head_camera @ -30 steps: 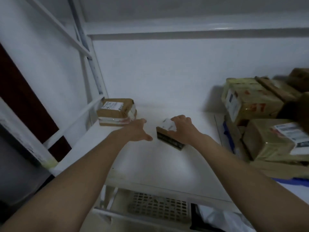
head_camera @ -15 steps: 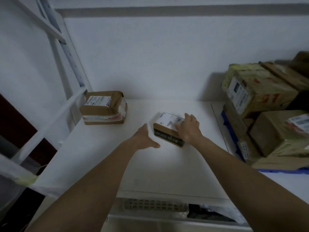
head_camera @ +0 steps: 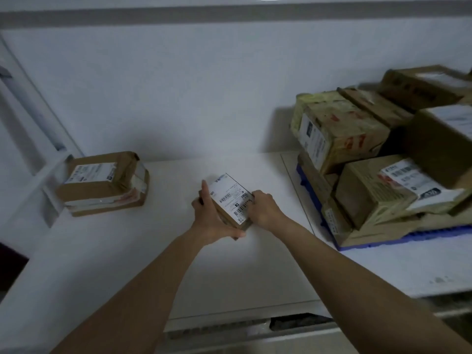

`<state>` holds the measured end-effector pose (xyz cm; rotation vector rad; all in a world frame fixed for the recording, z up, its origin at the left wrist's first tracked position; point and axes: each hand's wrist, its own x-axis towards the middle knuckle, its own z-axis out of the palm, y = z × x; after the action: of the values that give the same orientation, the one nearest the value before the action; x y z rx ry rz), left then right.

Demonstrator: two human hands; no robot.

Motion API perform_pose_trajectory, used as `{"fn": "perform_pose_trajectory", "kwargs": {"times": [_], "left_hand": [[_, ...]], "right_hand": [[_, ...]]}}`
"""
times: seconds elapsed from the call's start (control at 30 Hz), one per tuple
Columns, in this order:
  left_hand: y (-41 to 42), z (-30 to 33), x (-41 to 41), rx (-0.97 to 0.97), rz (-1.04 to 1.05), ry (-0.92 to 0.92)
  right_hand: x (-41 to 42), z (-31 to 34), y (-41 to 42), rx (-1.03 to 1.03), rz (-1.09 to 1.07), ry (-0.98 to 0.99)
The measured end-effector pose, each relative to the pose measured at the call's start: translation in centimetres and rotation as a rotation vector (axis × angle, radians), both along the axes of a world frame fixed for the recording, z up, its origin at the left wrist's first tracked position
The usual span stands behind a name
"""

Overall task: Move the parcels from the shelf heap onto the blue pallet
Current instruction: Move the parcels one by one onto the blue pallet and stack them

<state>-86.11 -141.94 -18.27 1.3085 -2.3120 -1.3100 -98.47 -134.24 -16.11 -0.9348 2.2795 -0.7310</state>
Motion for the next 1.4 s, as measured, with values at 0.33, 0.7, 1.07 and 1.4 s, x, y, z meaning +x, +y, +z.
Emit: {"fn": "perform_pose_trajectory", "kwargs": {"times": [0.33,0.7,1.07,1.4], "left_hand": [[1.6,10.2,-1.8,-0.181,-0.315,0.155],[10.8,17.0,-8.4,-0.160,-0.486,0.276],[18.3,16.3,-16.1,-0.232,-0.471,0.187],[20.3,15.5,-19.4,-0.305,-0.260,0.104]], "right_hand": [[1.8,11.1,8.4,-0.150,-0.034,0.497],[-3.1,18.1,18.3,-0.248,-0.220,0.740],[-10.7,17.5,23.3,-0.181,-0.106,0.667],[-13.6,16.6,23.9,-0.246,-0.008,0.676]]}}
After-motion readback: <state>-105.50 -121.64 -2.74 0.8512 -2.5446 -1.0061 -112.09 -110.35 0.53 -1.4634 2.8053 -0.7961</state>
